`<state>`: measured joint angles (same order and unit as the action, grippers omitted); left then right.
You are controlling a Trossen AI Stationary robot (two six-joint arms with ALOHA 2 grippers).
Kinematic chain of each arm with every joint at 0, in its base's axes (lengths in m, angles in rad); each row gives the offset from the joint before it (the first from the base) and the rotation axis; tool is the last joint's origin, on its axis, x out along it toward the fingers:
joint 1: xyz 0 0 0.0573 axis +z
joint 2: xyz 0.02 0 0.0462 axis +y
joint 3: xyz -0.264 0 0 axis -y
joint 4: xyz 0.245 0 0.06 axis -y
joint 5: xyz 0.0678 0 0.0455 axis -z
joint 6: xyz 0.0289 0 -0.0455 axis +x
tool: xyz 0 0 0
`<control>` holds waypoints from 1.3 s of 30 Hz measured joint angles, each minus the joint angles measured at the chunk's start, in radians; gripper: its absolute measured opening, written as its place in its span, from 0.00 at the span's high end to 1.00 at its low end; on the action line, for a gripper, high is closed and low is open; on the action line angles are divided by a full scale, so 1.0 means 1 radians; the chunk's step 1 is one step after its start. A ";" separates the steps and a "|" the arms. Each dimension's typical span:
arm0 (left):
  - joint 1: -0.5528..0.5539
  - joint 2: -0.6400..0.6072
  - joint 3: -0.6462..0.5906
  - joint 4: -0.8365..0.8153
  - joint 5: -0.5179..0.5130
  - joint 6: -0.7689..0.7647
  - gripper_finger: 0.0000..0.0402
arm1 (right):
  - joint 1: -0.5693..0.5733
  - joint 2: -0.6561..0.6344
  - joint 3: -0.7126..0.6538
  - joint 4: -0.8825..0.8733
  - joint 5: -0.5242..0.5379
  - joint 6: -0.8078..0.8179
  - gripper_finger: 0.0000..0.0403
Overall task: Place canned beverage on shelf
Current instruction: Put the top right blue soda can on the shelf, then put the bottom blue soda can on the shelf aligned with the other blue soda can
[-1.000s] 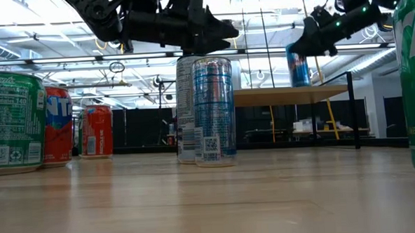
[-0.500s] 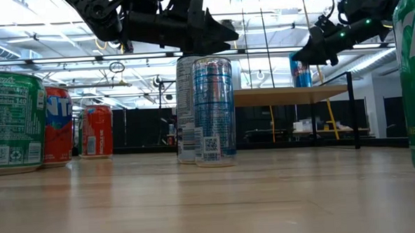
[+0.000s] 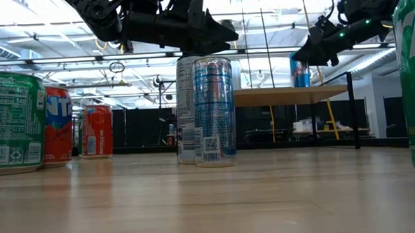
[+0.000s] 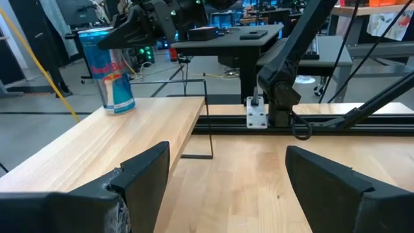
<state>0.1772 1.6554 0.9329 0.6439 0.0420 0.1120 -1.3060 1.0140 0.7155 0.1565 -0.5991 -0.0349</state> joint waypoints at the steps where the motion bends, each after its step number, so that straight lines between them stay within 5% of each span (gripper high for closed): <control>1: 0.000 0.000 0.000 -0.001 -0.007 0.001 0.25 | 0.000 -0.003 0.000 -0.001 0.000 0.002 0.27; 21: -0.014 -0.236 -0.043 -0.274 -0.076 0.028 0.25 | 0.047 -0.380 0.014 -0.027 0.021 0.174 0.28; 31: -0.178 -0.472 -0.203 -0.408 -0.271 -0.059 0.25 | 0.246 -0.572 0.014 -0.273 -0.087 0.223 0.37; 39: -0.374 -0.610 -0.198 -0.797 -0.667 -0.266 0.25 | 0.408 -0.592 -0.041 -0.345 -0.082 0.230 0.38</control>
<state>-0.1964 1.0452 0.7345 -0.1534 -0.6253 -0.1539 -0.8981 0.4222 0.6742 -0.1889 -0.6813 0.1952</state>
